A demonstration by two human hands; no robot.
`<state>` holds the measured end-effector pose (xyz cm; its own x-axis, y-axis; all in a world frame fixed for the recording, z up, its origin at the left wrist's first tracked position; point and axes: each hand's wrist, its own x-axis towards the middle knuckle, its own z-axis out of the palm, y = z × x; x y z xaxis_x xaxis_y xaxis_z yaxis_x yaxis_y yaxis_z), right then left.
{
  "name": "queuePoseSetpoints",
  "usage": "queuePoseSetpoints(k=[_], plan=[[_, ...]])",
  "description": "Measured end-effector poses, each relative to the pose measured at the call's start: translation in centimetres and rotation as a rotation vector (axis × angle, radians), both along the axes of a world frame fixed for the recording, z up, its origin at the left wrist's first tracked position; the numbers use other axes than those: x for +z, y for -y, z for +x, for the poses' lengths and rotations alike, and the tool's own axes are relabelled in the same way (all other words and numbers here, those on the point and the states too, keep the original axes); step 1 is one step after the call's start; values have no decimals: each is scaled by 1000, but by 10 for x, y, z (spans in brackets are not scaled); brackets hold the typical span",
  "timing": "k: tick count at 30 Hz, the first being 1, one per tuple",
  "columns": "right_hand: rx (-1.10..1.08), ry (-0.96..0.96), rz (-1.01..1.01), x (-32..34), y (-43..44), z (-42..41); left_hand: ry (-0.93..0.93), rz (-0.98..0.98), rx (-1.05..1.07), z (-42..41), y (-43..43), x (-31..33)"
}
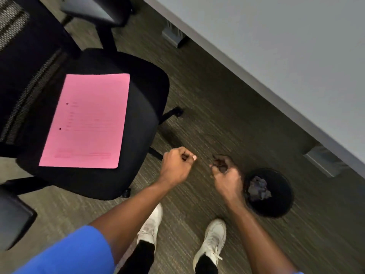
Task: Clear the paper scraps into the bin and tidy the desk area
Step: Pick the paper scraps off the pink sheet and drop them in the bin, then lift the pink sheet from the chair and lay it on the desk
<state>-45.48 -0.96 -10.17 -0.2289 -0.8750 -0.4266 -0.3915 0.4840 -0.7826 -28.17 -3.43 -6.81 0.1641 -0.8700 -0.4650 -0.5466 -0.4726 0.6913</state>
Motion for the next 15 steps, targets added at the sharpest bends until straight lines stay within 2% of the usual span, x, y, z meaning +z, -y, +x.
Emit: queuePoseSetpoints(k=[3, 10, 15], plan=[[24, -21, -66, 16, 12, 46, 12, -57, 67, 50, 12, 16], [118, 86, -110, 36, 19, 164, -4, -184, 346, 151, 39, 42], [105, 184, -91, 43, 26, 226, 146, -185, 376, 225, 54, 54]])
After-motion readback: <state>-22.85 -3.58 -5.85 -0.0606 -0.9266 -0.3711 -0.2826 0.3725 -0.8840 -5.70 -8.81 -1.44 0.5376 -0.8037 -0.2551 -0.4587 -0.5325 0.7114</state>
